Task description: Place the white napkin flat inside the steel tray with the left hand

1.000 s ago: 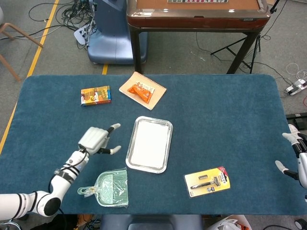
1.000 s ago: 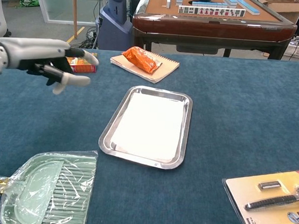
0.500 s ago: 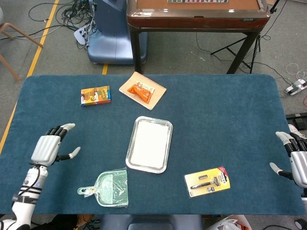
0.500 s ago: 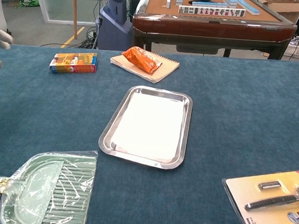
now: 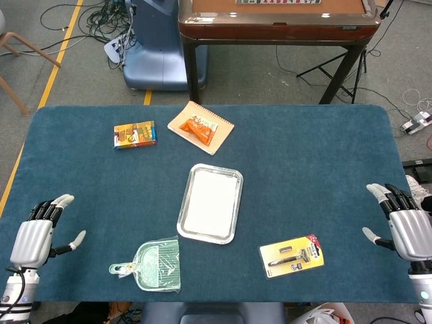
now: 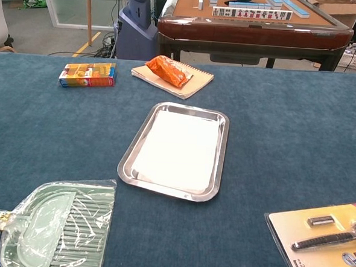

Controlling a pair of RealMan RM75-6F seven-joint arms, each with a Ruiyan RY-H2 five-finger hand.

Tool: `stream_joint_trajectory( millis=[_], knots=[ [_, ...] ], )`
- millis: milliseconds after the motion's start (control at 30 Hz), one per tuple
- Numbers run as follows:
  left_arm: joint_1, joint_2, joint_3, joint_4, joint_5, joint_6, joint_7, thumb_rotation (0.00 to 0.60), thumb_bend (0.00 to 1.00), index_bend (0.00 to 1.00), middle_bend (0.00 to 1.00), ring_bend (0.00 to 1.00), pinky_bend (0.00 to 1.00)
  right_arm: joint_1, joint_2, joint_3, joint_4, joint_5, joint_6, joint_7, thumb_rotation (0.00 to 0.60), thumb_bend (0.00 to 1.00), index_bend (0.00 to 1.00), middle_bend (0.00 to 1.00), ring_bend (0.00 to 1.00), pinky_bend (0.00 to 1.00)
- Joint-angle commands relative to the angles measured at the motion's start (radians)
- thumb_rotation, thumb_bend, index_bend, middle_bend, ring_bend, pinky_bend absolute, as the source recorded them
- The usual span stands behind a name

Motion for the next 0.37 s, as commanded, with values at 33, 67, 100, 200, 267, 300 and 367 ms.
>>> stream_joint_trajectory(
  millis=[33, 67, 100, 200, 267, 300, 367],
  knots=[
    [0.025, -0.004, 0.005, -0.017, 0.044, 0.009, 0.031, 0.314, 0.21, 0.17, 0.16, 0.14, 0.10, 0.001, -0.008, -0.002, -0.004, -0.001, 0.005, -0.010, 0.600, 0.18, 0.13, 0.18, 0.09, 0.18],
    [0.029, -0.005, 0.006, -0.022, 0.051, 0.006, 0.040, 0.313, 0.21, 0.17, 0.16, 0.14, 0.10, 0.000, -0.010, -0.002, -0.005, 0.000, 0.006, -0.014, 0.600, 0.18, 0.13, 0.18, 0.09, 0.18],
    [0.033, -0.006, 0.006, -0.029, 0.059, -0.001, 0.052, 0.312, 0.21, 0.17, 0.16, 0.14, 0.10, 0.000, -0.012, -0.004, -0.008, 0.001, 0.005, -0.020, 0.600, 0.18, 0.13, 0.18, 0.09, 0.18],
    [0.043, -0.009, -0.005, -0.040, 0.074, -0.009, 0.066, 0.320, 0.21, 0.17, 0.16, 0.14, 0.10, -0.002, -0.015, -0.006, -0.011, 0.007, 0.007, -0.028, 0.600, 0.18, 0.13, 0.18, 0.09, 0.18],
    [0.049, -0.013, -0.013, -0.038, 0.081, -0.012, 0.068, 0.319, 0.21, 0.17, 0.16, 0.14, 0.10, -0.003, -0.015, -0.006, -0.011, 0.011, 0.008, -0.027, 0.600, 0.18, 0.13, 0.18, 0.09, 0.18],
    [0.053, -0.015, -0.018, -0.036, 0.085, -0.015, 0.071, 0.318, 0.21, 0.17, 0.16, 0.14, 0.10, -0.004, -0.016, -0.005, -0.010, 0.013, 0.010, -0.027, 0.600, 0.18, 0.13, 0.18, 0.09, 0.18],
    [0.058, -0.017, -0.023, -0.036, 0.088, -0.023, 0.074, 0.319, 0.21, 0.17, 0.16, 0.14, 0.10, -0.005, -0.017, -0.005, -0.007, 0.017, 0.010, -0.025, 0.600, 0.18, 0.13, 0.18, 0.09, 0.18]
  ],
)
